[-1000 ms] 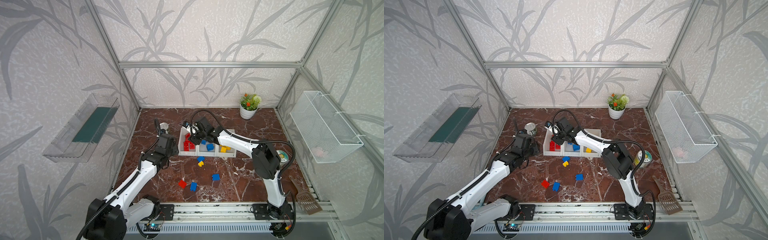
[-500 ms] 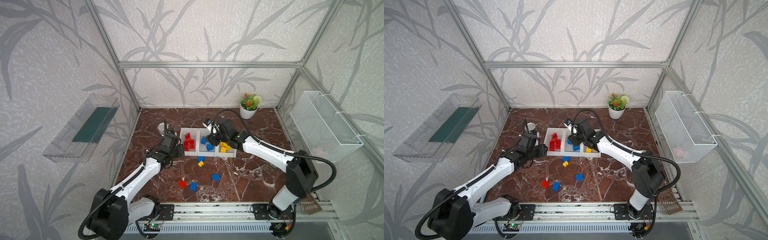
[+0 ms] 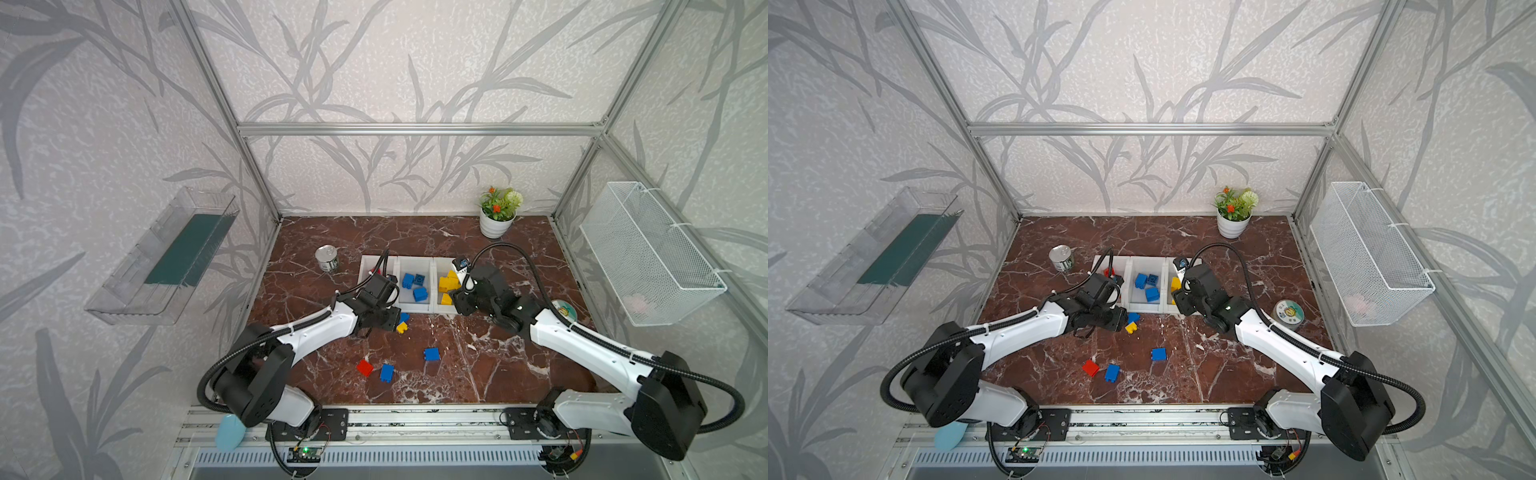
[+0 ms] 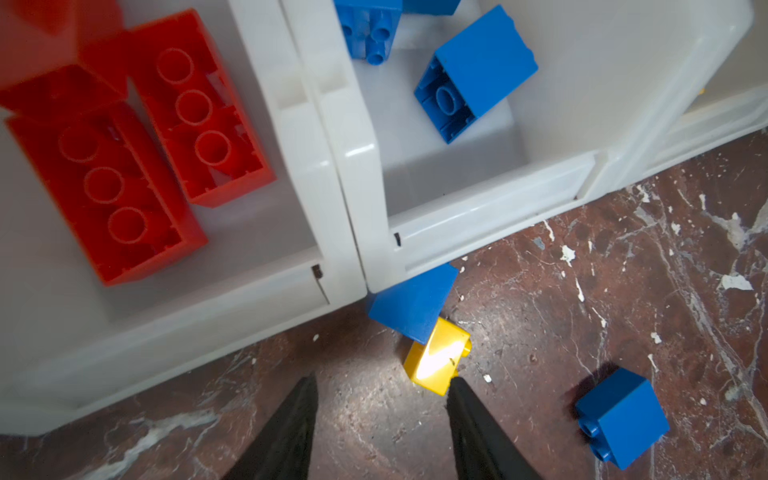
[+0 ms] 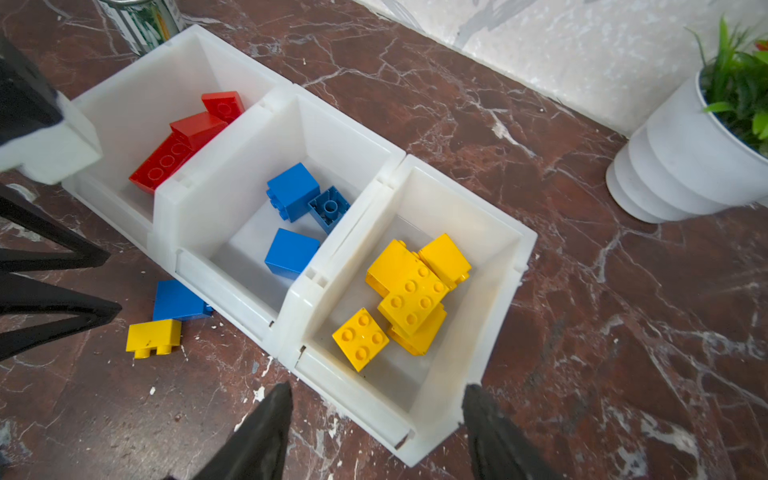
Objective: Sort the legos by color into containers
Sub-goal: 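Grasp the yellow brick beside the bin with the left gripper while the right withdraws, then carry the yellow brick with the left gripper into the yellow compartment and release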
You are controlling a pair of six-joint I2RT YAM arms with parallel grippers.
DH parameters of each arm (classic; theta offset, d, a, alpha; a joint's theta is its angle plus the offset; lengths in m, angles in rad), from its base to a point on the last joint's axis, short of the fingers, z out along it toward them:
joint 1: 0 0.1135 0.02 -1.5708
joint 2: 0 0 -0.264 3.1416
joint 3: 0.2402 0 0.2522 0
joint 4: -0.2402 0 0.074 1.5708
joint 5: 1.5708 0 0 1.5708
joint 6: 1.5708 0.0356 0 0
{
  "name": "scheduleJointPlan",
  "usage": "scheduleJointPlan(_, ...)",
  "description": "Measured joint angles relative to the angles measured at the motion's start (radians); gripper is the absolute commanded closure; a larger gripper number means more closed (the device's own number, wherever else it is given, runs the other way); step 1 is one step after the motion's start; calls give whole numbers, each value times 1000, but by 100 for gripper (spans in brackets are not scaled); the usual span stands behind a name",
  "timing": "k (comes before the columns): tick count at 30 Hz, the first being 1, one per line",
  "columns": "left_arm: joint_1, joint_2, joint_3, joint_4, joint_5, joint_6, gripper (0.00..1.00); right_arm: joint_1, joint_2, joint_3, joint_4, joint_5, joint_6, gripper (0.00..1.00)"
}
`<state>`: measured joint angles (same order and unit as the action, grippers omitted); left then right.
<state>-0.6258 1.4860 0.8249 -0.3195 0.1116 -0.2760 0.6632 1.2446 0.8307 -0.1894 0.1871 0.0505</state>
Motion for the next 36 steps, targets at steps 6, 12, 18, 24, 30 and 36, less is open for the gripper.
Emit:
scheduleJointPlan(6, -40, 80, 43, 0, 27, 29, 51, -9, -30, -21, -5, 23, 21, 34)
scheduleJointPlan(12, -68, 119, 53, -2, 40, 44, 54, -11, -30, -21, -8, 26, 27, 34)
scheduleJointPlan(18, -82, 146, 60, -2, 36, 56, 57, -12, -30, -21, -11, 26, 29, 34)
scheduleJointPlan(24, -92, 164, 60, -10, 20, 60, 59, -16, -30, -21, -11, 26, 29, 34)
scheduleJointPlan(30, -111, 174, 60, -12, 14, 69, 69, -16, -31, -26, -13, 26, 31, 34)
scheduleJointPlan(36, -129, 180, 76, -18, 16, 78, 79, -16, -39, -37, -18, 32, 32, 34)
